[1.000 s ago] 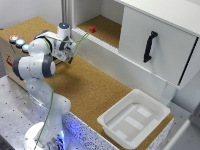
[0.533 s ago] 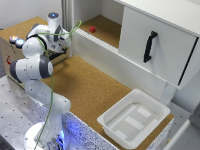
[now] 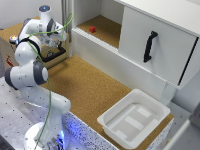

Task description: Turn off the green led light

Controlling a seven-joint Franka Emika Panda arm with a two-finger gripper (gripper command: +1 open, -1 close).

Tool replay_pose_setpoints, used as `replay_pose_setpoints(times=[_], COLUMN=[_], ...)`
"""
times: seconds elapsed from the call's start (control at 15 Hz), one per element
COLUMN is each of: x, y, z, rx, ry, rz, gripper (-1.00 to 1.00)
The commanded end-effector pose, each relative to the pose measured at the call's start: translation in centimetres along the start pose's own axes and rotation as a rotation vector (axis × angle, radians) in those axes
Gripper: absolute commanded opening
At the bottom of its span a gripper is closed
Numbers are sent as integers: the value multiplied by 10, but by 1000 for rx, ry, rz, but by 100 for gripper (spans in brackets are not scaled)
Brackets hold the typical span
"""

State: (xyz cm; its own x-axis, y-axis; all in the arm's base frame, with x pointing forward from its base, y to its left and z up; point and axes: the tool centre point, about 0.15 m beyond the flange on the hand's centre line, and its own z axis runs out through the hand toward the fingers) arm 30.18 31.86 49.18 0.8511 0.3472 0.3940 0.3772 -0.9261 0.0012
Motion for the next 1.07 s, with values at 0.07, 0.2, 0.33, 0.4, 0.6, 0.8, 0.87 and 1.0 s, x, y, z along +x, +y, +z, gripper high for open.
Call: replay_pose_setpoints(times=[0.07,0.2,0.33,0.4,0.6,0.8,0.87,1.0], x=[8,8,-3,-3,-8,-25,-30,-40], y=[-10,-10,-33,-55,-112,-146,-155,-172], z=[-15,-15,-19,-27,-44,-49,-53,-62], rx=[-89,-89,-4,-14,14,13,-8,-6], ry=[-30,-30,15,-10,-133,-258,-291,-342], rz=[9,9,-83,-173,-383,-479,-505,-533], gripper=[100,100,100,100,100,100,100,100])
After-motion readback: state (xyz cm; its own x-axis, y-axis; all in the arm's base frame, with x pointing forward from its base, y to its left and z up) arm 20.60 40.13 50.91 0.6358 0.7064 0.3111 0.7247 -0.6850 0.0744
